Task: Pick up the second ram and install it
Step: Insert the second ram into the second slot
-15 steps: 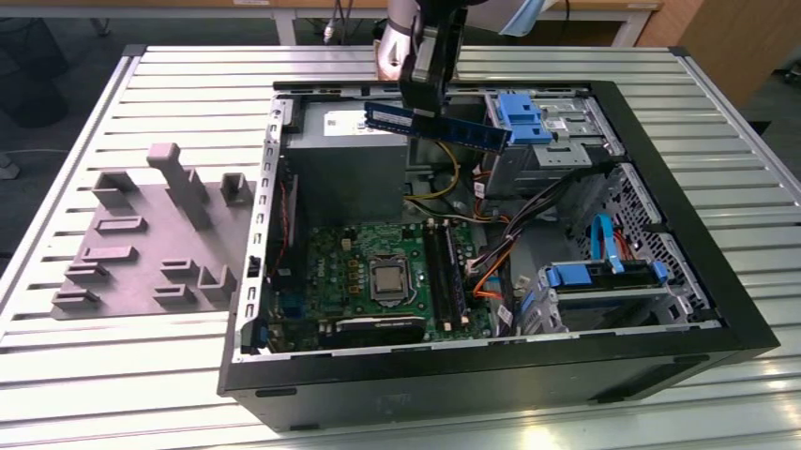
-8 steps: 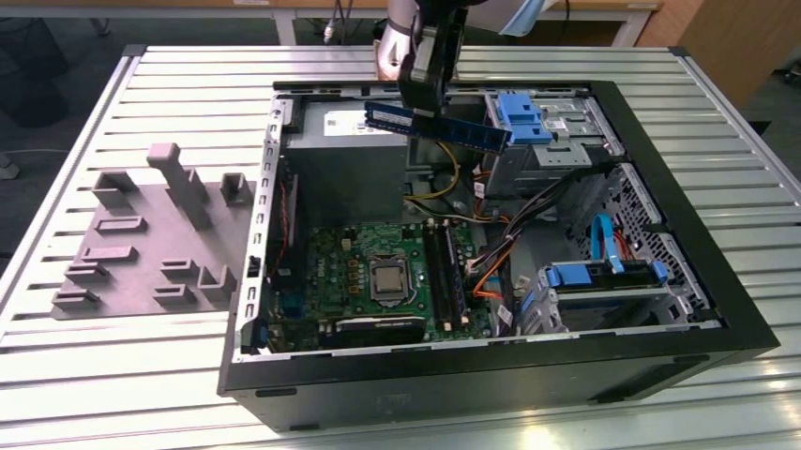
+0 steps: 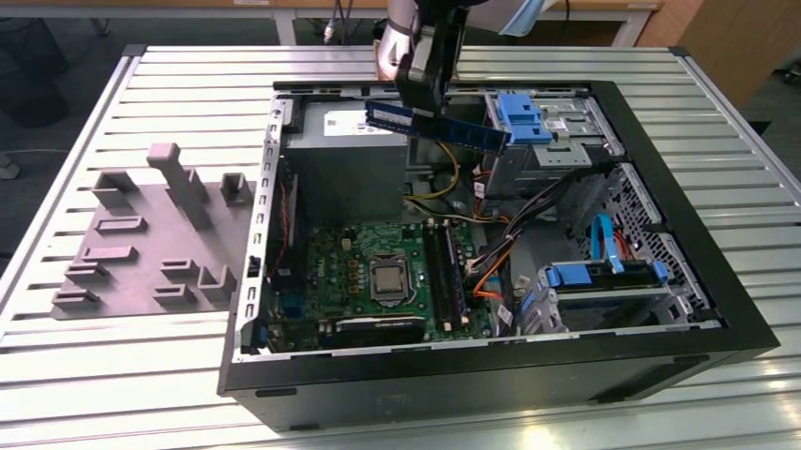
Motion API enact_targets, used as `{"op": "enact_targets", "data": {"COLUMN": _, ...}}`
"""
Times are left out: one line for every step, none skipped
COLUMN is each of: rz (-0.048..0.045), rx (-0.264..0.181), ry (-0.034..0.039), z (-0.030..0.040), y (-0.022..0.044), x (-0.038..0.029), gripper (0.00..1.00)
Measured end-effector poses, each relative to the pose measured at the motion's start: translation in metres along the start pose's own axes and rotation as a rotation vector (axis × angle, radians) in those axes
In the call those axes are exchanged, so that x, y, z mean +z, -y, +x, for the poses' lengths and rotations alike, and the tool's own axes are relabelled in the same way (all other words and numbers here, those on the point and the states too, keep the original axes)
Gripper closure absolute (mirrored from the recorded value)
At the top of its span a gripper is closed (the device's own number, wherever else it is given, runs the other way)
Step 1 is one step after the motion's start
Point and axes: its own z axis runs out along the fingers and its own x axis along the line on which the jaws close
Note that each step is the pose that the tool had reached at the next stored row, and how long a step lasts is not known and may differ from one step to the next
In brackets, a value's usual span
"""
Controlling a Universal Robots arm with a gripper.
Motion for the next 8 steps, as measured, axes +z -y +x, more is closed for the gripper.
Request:
{"op": "enact_targets", "data": {"rz": -0.0001, "rx": 0.005, "ry": 0.0001, "z": 0.0000, "y": 0.0000, "x": 0.0000, "gripper": 0.86}}
{"op": "enact_targets", "data": {"rz": -0.0001, "rx": 0.010, "ry": 0.0002, "z": 0.0000, "y": 0.0000, "x": 0.0000, "gripper": 0.86}}
{"op": "enact_targets", "data": {"rz": -0.0002, "rx": 0.015, "ry": 0.0002, "z": 0.0000, "y": 0.0000, "x": 0.0000, "gripper": 0.86}}
{"op": "enact_targets", "data": {"rz": -0.0003, "rx": 0.020, "ry": 0.0003, "z": 0.0000, "y": 0.0000, "x": 0.0000, "gripper": 0.86}}
{"op": "enact_targets", "data": {"rz": -0.0003, "rx": 0.025, "ry": 0.0004, "z": 0.0000, "y": 0.0000, "x": 0.0001, "gripper": 0.86}}
{"op": "enact_targets", "data": {"rz": -0.0004, "rx": 0.030, "ry": 0.0005, "z": 0.0000, "y": 0.0000, "x": 0.0001, "gripper": 0.86}}
{"op": "enact_targets", "data": {"rz": -0.0005, "rx": 0.035, "ry": 0.0006, "z": 0.0000, "y": 0.0000, "x": 0.0001, "gripper": 0.86}}
{"op": "enact_targets", "data": {"rz": -0.0005, "rx": 0.040, "ry": 0.0007, "z": 0.0000, "y": 0.0000, "x": 0.0001, "gripper": 0.86}}
